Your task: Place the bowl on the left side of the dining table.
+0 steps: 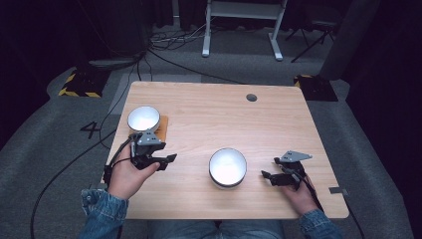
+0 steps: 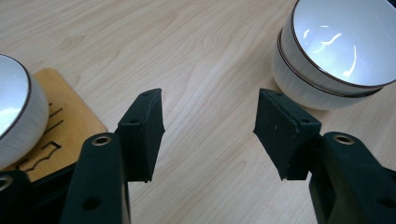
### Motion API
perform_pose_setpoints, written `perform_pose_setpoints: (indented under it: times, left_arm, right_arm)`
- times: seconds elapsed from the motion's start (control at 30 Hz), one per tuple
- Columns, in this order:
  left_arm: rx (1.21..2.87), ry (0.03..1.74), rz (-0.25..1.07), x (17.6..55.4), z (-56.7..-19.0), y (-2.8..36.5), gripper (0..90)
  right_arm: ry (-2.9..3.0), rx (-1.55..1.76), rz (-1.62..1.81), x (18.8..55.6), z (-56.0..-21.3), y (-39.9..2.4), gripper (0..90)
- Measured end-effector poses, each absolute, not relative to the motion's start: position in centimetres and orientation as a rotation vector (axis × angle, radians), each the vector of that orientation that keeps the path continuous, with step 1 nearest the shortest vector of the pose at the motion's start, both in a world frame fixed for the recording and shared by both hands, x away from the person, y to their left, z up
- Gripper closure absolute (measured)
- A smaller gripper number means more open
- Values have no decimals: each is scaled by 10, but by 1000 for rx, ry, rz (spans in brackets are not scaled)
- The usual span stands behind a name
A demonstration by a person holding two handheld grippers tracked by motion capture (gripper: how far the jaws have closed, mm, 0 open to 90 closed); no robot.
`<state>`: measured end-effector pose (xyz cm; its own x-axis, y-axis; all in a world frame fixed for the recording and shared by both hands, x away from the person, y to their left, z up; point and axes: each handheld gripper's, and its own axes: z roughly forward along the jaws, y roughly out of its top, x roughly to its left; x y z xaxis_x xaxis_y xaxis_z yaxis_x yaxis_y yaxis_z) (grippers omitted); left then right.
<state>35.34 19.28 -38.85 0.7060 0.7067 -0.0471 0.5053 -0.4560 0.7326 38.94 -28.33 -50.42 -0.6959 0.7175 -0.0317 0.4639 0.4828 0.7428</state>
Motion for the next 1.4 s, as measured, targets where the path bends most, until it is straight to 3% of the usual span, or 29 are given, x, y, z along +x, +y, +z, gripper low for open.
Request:
perform_pose_setpoints:
  times: [0.83, 1.4]
  left_arm:
    - [2221, 977, 258, 336, -447, 187, 401]
    - [2257, 892, 172, 334, -476, 165, 364]
  right_arm:
    - [2395, 1000, 1052, 389, -504, -283, 200]
    - [2397, 999, 1053, 389, -504, -283, 200]
